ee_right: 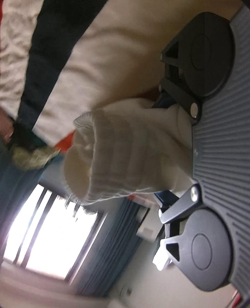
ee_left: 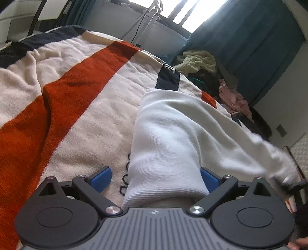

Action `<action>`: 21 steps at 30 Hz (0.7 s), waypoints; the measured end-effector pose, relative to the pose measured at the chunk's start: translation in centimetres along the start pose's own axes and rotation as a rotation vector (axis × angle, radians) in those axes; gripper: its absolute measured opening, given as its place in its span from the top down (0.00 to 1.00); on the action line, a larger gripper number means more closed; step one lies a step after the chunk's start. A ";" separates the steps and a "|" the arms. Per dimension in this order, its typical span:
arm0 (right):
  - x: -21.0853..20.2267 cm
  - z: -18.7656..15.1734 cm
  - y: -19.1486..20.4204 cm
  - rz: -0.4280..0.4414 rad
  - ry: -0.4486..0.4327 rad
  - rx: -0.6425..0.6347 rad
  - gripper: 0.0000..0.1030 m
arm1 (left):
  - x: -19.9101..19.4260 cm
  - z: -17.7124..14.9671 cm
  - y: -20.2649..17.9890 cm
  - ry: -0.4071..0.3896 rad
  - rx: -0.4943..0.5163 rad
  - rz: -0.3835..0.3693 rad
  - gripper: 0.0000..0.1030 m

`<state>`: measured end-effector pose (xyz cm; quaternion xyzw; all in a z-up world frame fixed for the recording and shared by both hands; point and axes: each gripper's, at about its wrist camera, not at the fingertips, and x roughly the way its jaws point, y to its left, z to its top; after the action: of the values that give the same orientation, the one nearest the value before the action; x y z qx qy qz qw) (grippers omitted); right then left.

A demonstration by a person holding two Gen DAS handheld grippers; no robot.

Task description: Fold clothes

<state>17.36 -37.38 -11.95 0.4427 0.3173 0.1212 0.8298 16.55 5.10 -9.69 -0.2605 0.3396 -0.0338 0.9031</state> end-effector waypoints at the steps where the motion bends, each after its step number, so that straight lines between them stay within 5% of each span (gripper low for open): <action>1: 0.5 -0.2 -0.2 -0.044 0.014 -0.010 0.20 | 0.0 0.0 0.0 -0.001 -0.009 -0.008 0.05; 9: -0.1 -2.3 0.4 -0.136 -0.040 -0.072 0.32 | -0.6 0.0 0.7 0.000 -0.107 -0.110 0.05; 14: -0.6 -2.1 1.1 -0.146 -0.069 -0.093 0.49 | 0.4 -0.3 1.0 0.033 -0.111 -0.097 0.05; 21: 0.1 -1.4 1.5 -0.157 -0.084 -0.114 0.51 | 1.1 -0.6 0.6 0.042 -0.072 -0.096 0.03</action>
<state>16.64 -35.61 -11.35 0.3733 0.3085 0.0551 0.8732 16.97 5.10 -11.00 -0.3082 0.3466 -0.0701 0.8832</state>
